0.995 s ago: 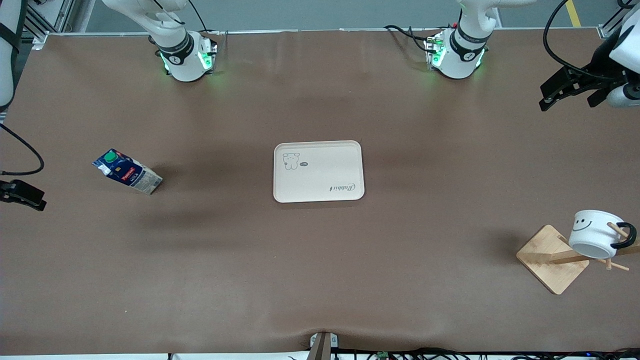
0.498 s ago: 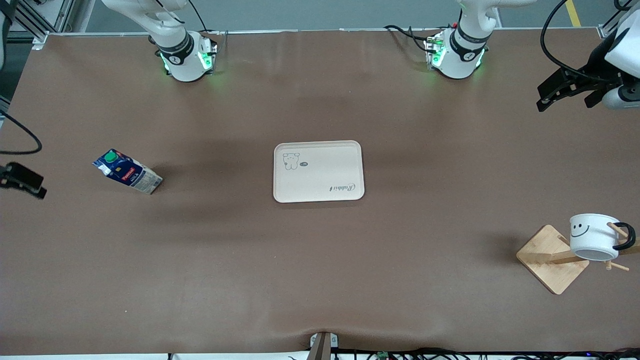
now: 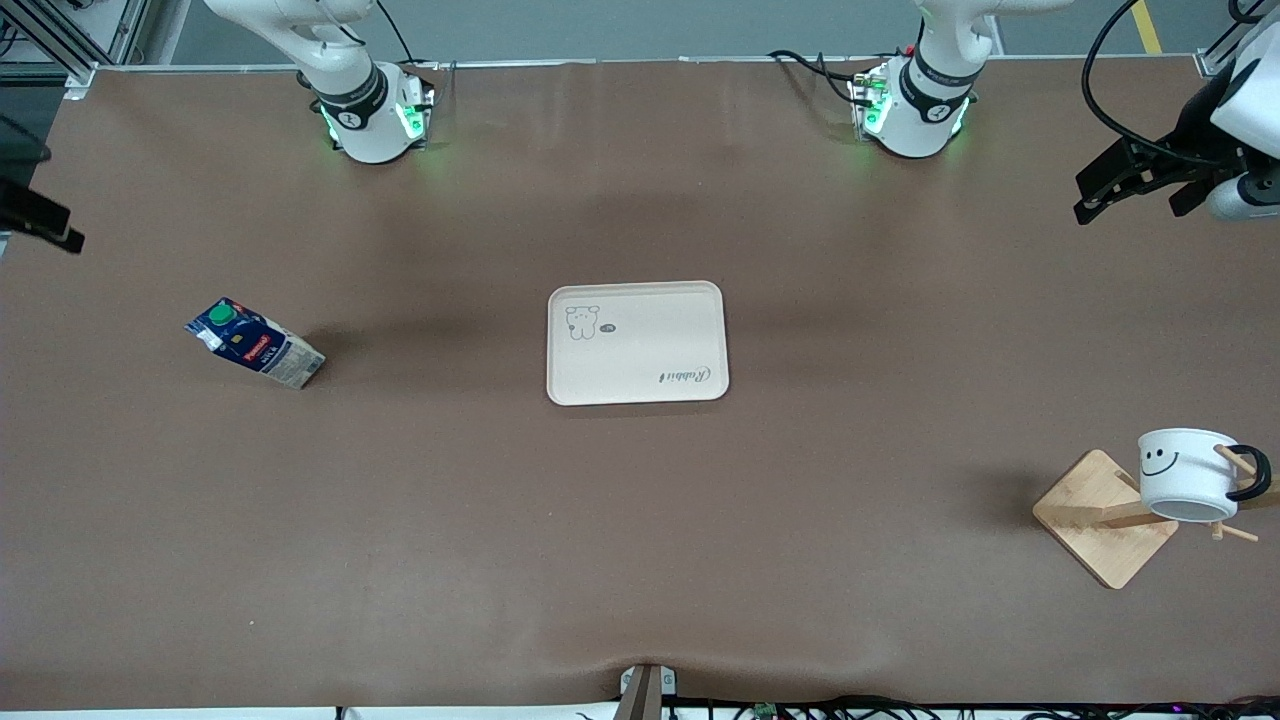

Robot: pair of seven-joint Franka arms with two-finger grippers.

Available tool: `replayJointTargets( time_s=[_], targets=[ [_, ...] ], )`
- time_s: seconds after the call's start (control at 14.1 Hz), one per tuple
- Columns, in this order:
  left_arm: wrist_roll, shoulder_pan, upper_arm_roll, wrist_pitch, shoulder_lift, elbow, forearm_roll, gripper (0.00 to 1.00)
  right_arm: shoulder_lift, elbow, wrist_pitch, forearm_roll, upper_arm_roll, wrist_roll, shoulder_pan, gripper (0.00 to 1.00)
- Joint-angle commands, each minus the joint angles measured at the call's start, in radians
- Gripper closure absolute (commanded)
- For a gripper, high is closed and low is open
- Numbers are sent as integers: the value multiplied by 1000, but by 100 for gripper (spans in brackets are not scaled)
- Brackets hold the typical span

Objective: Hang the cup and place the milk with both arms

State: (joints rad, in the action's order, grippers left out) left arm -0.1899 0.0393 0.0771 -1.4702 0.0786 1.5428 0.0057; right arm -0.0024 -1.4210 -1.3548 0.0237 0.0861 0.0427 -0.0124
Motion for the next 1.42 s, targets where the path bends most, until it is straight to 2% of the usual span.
replayJointTargets(
  time_s=[0.0,0.21,0.43,0.71,1.35],
  targets=[
    [4,-4,-3,4,-5,-10,3,0,-74,-113,-40,-10,-12,-21,14,0],
    [3,-4,-5,16,-6,-27,3,0,-71,-113,-40,-25,-12,-38,19,0],
    [1,-2,-2,21,-6,-29,2,0,-65,-99,-56,-18,-19,-145,28,0],
    [-2,-4,0,27,-6,-27,2,0,-28,-38,-44,-11,-13,-141,14,0],
    [-10,-6,-5,25,-22,-32,-1,0,-19,-33,-46,-7,-11,-146,12,0]
  ],
)
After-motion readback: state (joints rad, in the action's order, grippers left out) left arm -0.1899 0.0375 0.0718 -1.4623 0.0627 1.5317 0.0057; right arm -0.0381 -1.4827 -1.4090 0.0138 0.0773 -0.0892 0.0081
